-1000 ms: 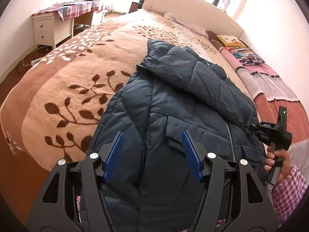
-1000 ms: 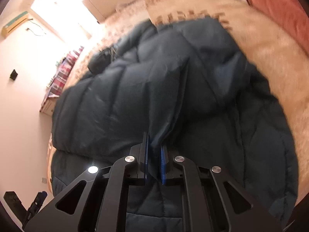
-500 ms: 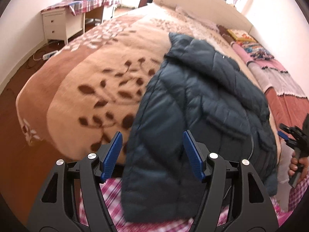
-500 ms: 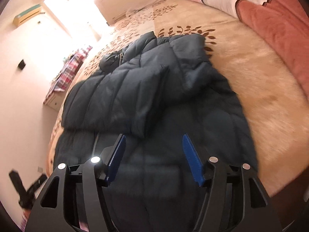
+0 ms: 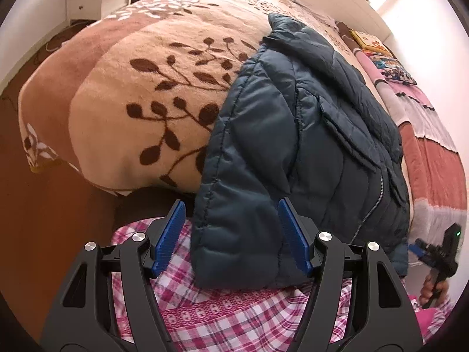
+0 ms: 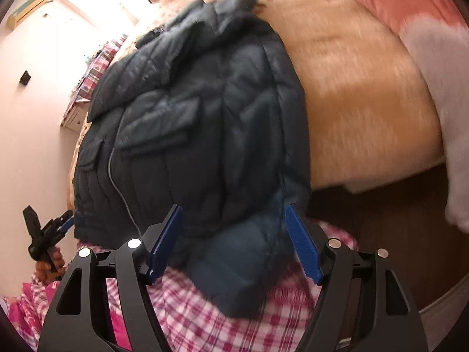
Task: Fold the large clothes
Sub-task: 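Grasp the jacket hem with the left gripper while the right gripper grasps it too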
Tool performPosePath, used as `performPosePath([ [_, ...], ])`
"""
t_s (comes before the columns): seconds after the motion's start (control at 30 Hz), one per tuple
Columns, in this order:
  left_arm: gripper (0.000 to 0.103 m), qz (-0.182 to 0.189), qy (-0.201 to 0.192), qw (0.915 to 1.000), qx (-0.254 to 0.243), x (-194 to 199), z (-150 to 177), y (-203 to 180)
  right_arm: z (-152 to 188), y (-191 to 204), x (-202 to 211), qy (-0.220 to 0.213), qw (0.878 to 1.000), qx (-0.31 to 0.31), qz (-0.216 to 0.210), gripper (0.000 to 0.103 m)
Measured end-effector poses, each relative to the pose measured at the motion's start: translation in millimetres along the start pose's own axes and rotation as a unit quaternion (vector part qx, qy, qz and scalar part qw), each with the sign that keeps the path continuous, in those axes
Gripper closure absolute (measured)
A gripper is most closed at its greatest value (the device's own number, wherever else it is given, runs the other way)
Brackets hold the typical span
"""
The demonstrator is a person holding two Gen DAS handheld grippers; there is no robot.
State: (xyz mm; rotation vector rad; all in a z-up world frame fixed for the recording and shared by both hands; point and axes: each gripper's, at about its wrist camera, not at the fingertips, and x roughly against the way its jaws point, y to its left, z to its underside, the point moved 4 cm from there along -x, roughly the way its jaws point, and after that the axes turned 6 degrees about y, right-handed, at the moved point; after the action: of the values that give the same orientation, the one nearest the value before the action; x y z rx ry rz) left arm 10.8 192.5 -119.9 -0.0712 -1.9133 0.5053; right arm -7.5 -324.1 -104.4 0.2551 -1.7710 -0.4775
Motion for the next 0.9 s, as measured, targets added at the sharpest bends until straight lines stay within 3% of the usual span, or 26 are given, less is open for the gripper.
performPosePath([
  [0.37,0.038,0.001,0.031,0.9994,-0.014,-13,2,-10,14,-13,-19,0.037,0.999,-0.005,-0.010,0.030],
  [0.57,0.038,0.010,0.042,0.9990,0.003,-18,4,-4,19,-11,-27,0.054,0.998,0.021,0.003,0.031],
  [0.6,0.038,0.013,0.045,0.9989,0.007,-19,5,-2,19,-10,-26,0.055,0.998,0.024,0.000,0.032],
  [0.67,0.038,0.020,0.047,0.9986,0.012,-21,5,-1,22,-8,-27,0.062,0.998,0.028,-0.015,0.048],
  [0.9,0.039,0.037,0.053,0.9978,0.014,-23,7,0,34,-4,-37,0.075,0.996,0.043,-0.022,0.074],
])
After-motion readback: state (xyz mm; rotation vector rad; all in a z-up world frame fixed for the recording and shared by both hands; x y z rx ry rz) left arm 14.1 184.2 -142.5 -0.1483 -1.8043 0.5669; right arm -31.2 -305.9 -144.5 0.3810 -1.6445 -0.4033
